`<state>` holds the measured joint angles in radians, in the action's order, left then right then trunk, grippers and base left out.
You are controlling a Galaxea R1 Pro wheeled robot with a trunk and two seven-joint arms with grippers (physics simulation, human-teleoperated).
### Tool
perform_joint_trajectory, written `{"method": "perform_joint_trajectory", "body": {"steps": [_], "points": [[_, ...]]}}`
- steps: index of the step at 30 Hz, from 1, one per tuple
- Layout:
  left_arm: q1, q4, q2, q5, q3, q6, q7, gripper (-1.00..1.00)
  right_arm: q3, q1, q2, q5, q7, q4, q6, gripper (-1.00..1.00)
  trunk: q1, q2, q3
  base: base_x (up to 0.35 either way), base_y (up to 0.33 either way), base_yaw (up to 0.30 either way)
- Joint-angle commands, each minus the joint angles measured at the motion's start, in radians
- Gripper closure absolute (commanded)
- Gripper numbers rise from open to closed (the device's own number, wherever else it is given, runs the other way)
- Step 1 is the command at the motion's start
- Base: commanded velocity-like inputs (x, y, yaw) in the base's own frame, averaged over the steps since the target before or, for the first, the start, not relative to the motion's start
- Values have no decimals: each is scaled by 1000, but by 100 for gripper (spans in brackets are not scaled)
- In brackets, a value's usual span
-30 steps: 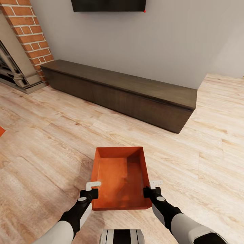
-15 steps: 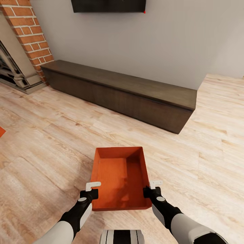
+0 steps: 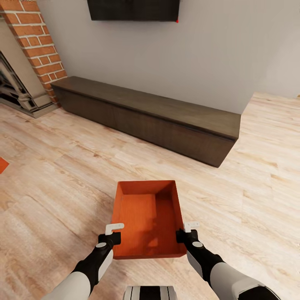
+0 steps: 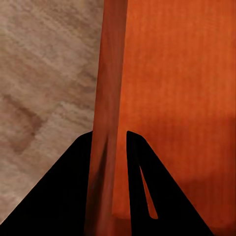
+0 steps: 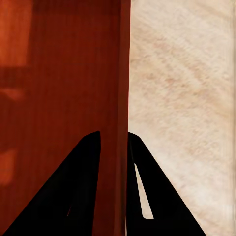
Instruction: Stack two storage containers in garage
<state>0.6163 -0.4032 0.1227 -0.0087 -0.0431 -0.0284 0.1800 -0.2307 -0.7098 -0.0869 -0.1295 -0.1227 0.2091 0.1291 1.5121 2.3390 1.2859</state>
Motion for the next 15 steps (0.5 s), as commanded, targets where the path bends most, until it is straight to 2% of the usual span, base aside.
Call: {"method": "perform_joint_trajectory", "body": {"steps": [1,15], "points": [[0,-4,0,-14,-12,-4,29,100,1,0,1,-15,-9,-4,6,100,-4,-7,-3,0,0,0],[0,-5,0,-14,-12,-2,29,100,1,0,1,-15,-9,-4,3,100,-58,-105,-46,0,0,0]]}}
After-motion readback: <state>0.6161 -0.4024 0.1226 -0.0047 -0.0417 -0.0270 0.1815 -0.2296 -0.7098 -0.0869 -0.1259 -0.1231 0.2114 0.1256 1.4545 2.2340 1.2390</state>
